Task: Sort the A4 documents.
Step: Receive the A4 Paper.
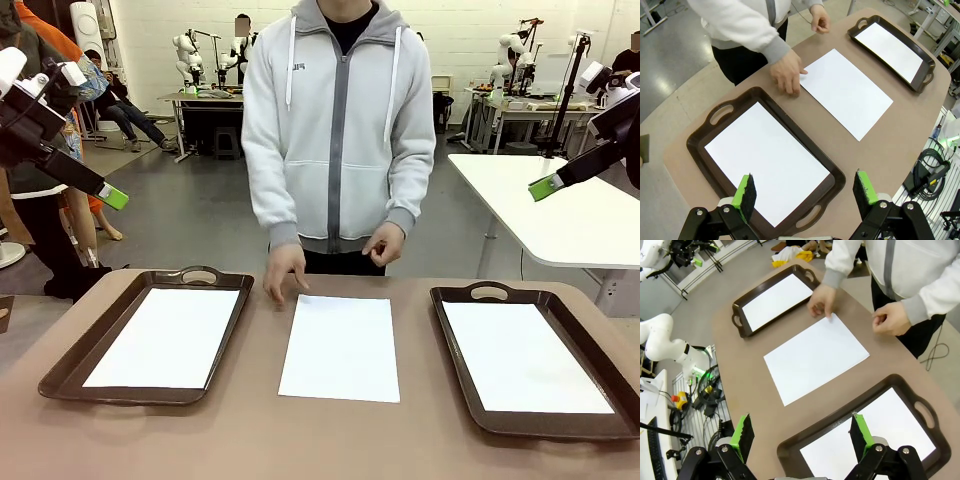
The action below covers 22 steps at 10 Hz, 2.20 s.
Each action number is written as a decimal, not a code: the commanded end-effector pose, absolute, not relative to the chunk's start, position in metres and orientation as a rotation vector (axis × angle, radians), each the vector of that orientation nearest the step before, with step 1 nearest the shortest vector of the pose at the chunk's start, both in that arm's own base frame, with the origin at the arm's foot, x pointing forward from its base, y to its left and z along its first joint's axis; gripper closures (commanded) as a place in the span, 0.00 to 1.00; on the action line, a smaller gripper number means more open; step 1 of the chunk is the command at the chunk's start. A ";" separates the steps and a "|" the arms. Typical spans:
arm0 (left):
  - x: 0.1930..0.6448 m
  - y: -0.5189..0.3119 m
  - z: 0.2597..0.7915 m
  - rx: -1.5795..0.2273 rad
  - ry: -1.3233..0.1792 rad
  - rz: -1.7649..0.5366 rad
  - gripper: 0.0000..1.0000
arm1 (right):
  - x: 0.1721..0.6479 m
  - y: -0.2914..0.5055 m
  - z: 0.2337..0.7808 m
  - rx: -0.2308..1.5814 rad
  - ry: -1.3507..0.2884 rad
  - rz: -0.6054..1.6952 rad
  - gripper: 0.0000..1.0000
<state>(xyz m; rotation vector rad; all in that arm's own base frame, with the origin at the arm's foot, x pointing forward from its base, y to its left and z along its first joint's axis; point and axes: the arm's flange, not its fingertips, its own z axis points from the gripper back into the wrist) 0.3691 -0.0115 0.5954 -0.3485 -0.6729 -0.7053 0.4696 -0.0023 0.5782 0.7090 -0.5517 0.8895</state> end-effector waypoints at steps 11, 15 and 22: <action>0.371 -0.011 0.595 -0.354 -0.680 -0.699 0.00 | 0.469 -0.001 0.578 0.703 -0.545 0.899 0.00; 0.371 -0.011 0.595 -0.354 -0.680 -0.699 0.00 | 0.469 -0.001 0.578 0.703 -0.545 0.899 0.00; 0.371 -0.011 0.595 -0.354 -0.680 -0.699 0.00 | 0.469 -0.001 0.578 0.703 -0.545 0.899 0.00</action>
